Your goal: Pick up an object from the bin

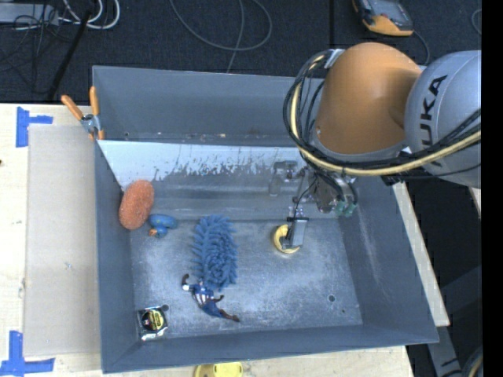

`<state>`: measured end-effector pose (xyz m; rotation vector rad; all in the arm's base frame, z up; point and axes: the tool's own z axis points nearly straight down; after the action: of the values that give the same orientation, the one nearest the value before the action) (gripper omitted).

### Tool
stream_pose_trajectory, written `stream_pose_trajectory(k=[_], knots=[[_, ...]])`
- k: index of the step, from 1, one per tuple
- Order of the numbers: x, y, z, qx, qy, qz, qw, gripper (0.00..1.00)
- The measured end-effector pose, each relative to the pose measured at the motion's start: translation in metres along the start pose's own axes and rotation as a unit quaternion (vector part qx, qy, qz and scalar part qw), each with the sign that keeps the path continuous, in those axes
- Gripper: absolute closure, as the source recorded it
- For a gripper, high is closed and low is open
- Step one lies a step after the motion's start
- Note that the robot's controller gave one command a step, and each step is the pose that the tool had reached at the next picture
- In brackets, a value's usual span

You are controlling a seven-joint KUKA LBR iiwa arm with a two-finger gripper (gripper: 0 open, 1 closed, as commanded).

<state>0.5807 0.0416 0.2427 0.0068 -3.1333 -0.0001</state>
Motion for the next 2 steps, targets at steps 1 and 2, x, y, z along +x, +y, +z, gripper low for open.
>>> stream_pose_trajectory(k=[1, 2], knots=[[-0.001, 0.000, -0.005, 0.000, -0.0038, 0.000, 1.0000, 0.00], [-0.014, 0.030, 0.037, 0.000, -0.0087, -0.017, 0.9998, 0.00]])
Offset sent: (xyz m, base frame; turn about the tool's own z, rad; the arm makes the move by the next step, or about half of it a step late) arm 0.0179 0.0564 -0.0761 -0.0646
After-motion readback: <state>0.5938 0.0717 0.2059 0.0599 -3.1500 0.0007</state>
